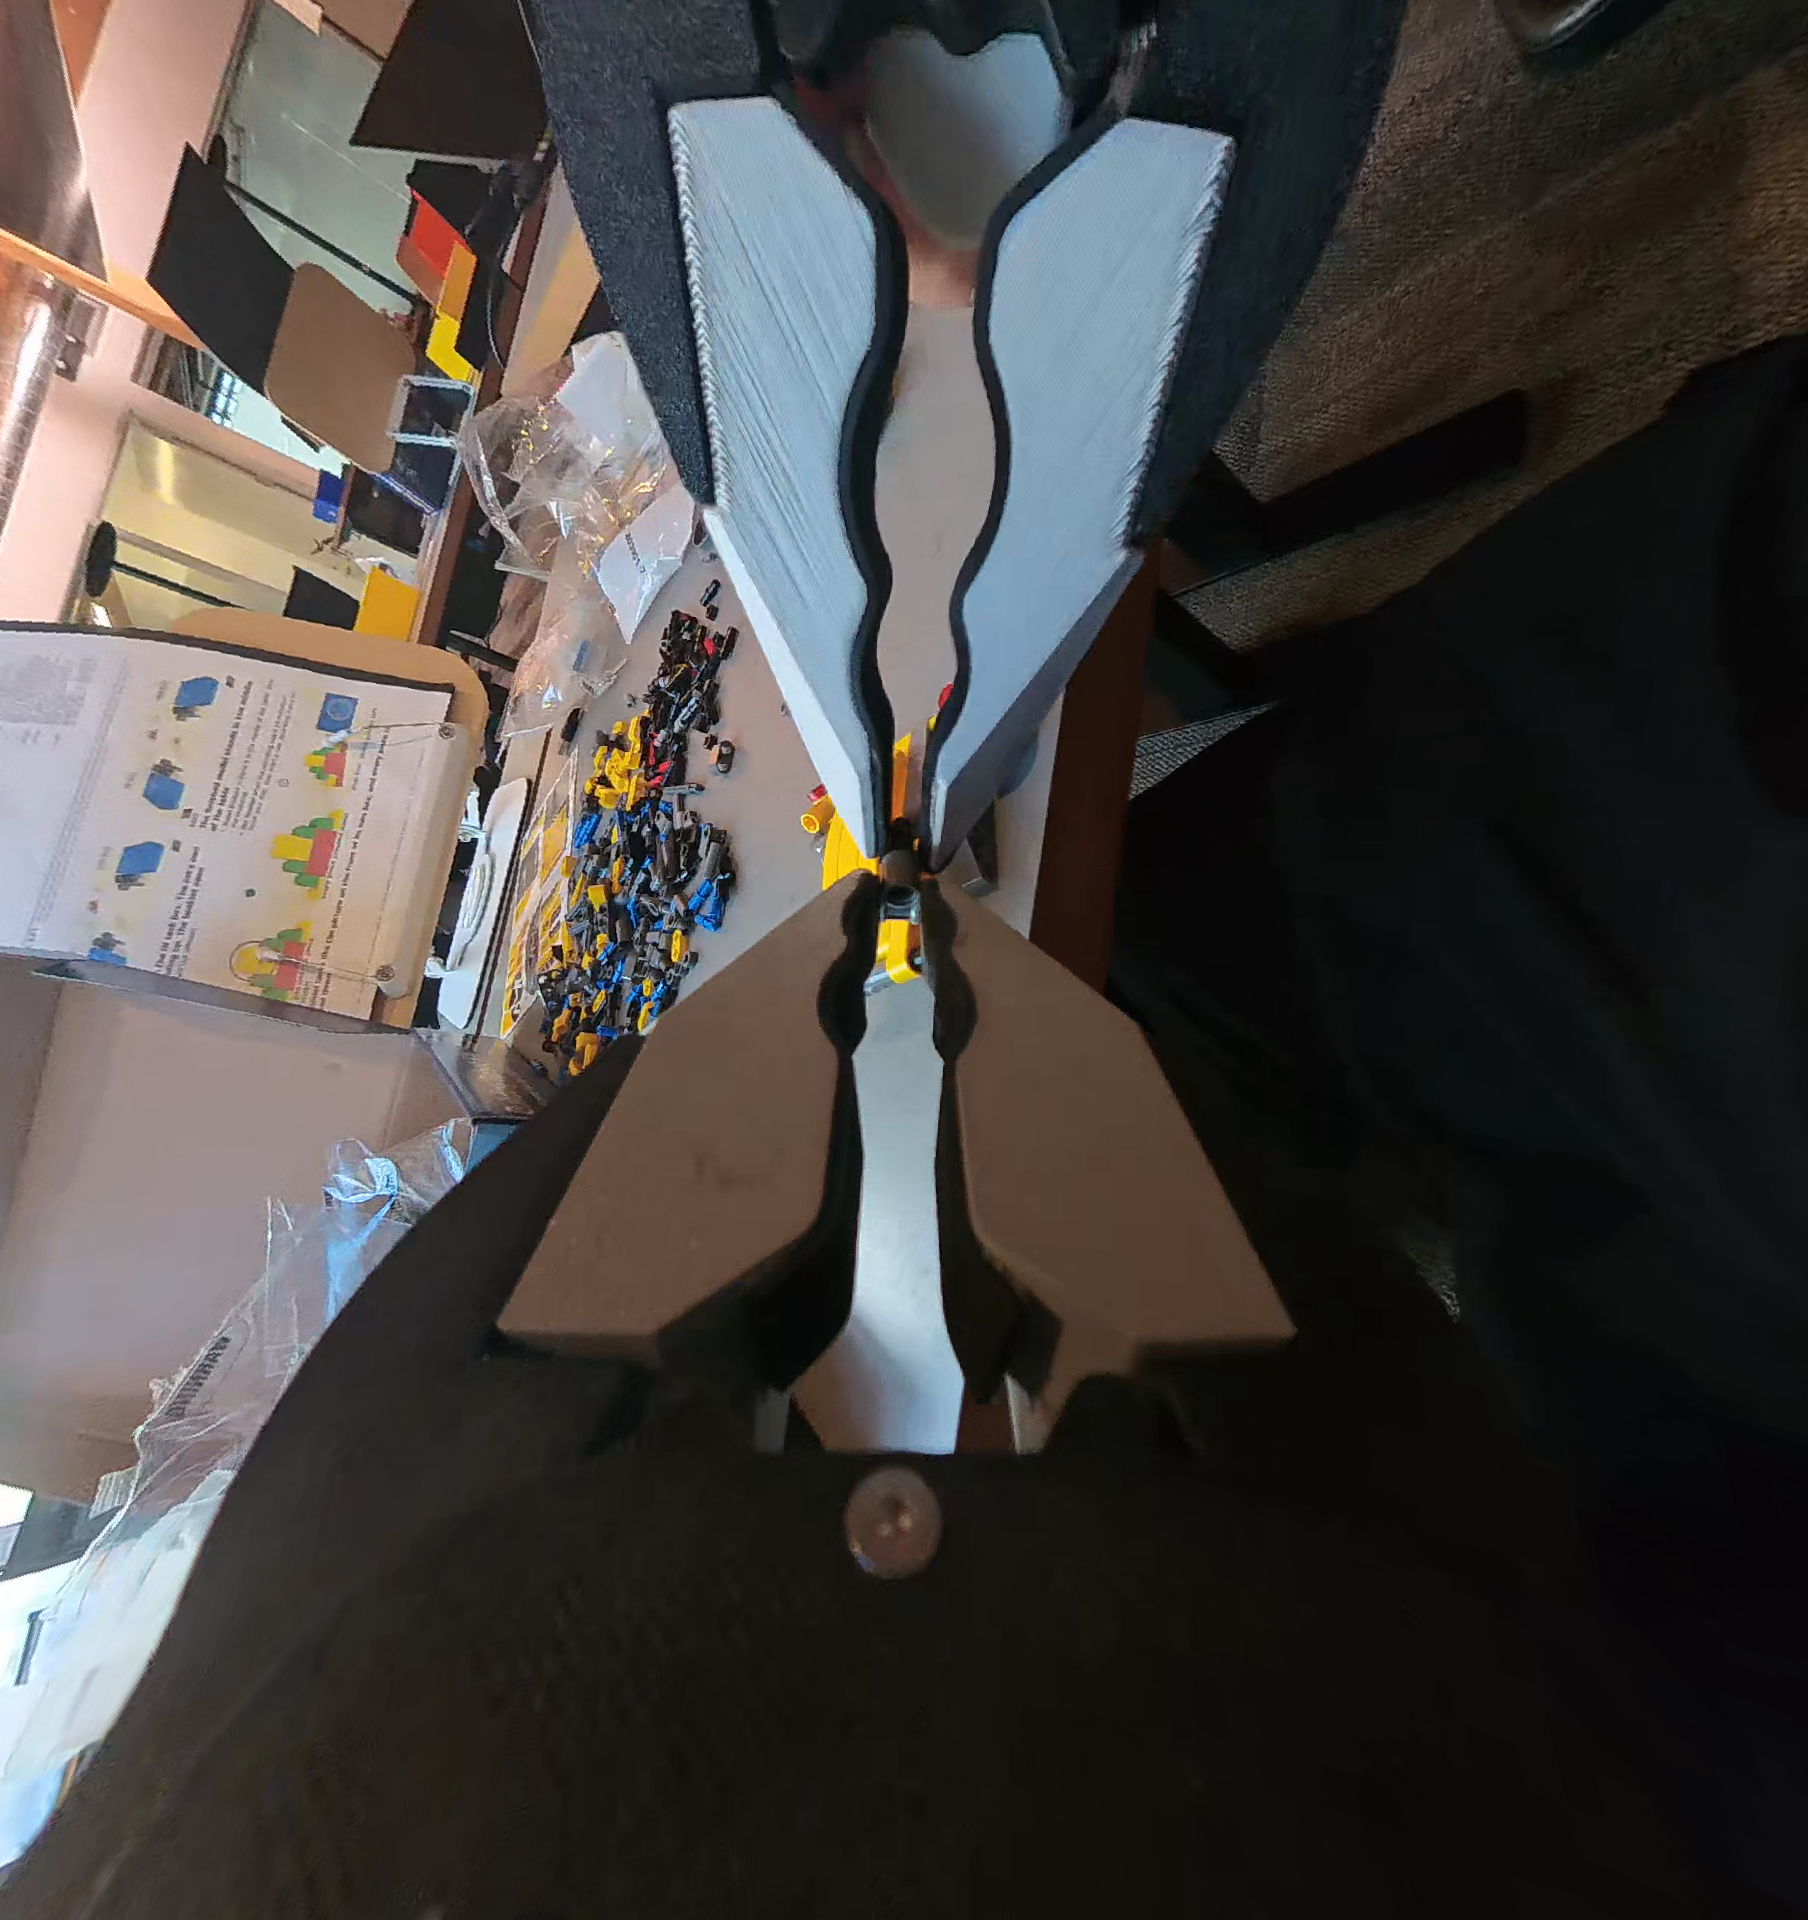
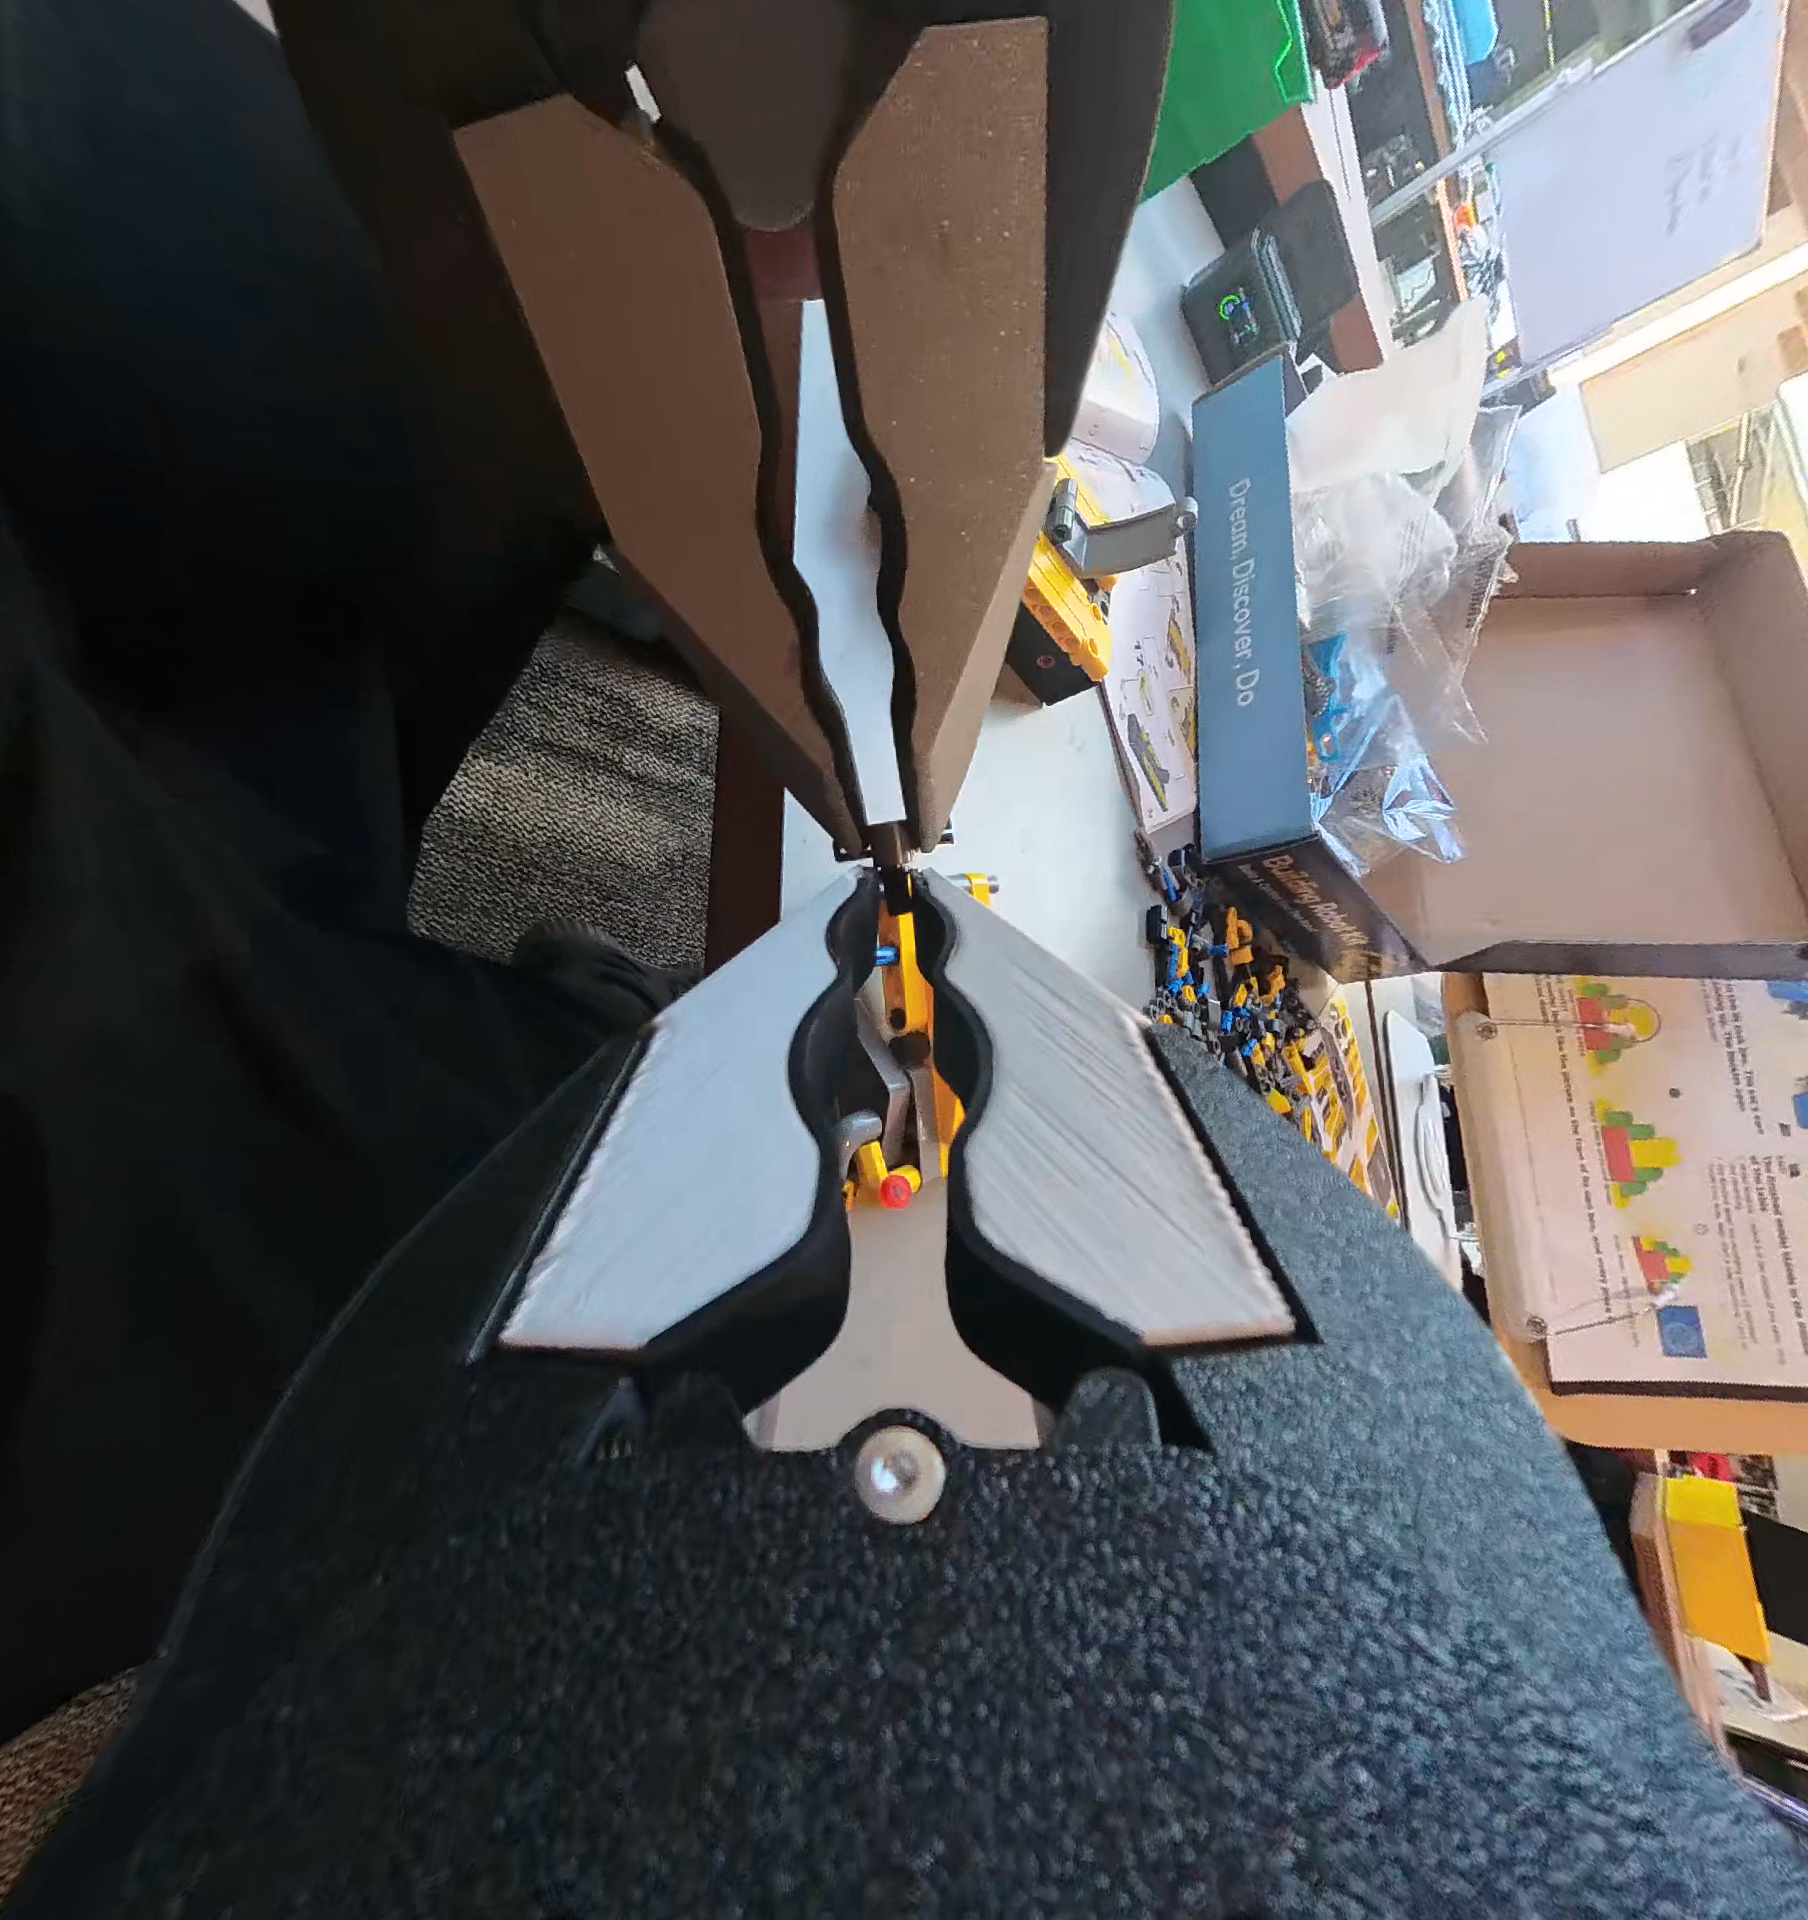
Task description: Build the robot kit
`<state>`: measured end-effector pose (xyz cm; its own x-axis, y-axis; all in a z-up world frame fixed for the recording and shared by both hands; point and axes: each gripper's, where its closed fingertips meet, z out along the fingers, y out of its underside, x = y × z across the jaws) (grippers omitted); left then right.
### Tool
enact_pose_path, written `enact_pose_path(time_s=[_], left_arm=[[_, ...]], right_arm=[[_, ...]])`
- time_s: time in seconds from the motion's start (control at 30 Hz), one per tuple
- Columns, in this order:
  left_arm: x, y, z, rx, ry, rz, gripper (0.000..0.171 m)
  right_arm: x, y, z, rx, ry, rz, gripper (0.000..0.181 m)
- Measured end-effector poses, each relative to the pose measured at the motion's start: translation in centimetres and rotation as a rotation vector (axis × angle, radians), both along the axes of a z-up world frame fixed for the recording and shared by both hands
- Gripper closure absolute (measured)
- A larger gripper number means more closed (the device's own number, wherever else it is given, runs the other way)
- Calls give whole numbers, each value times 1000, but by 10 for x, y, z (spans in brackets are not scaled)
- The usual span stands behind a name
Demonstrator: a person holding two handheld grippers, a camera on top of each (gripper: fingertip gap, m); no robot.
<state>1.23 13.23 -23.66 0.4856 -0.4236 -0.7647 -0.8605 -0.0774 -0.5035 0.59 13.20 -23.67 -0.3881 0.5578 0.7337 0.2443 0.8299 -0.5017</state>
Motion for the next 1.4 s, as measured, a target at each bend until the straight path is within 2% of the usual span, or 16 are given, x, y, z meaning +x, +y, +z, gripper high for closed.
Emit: enact_pose_path(time_s=[0.2,0.4,0.57,0.7,0.83,0.9,1.27,1.4], left_arm=[[1,-2,-6,-80,-31,-1,166],[0,0,-3,-86,-63,7,166],[-5,-3,4,-166,-305,46,169],[-10,-10,19,-218,-613,27,170],[-2,-15,16,-408,-931,-33,162],[1,-16,19,-447,-1045,-65,162],[4,-18,17,-531,-1245,-104,157],[2,-20,14,-527,-1261,-103,156]], right_arm=[[-1,2,-10,76,-16,3,176],[-3,3,-7,-16,7,0,179],[1,5,-2,-134,49,25,180],[3,6,7,-223,88,41,180],[1,2,16,-287,121,64,180],[1,-1,18,-291,131,75,180],[-5,-14,17,-193,151,103,180],[-8,-16,15,-185,146,107,180]])
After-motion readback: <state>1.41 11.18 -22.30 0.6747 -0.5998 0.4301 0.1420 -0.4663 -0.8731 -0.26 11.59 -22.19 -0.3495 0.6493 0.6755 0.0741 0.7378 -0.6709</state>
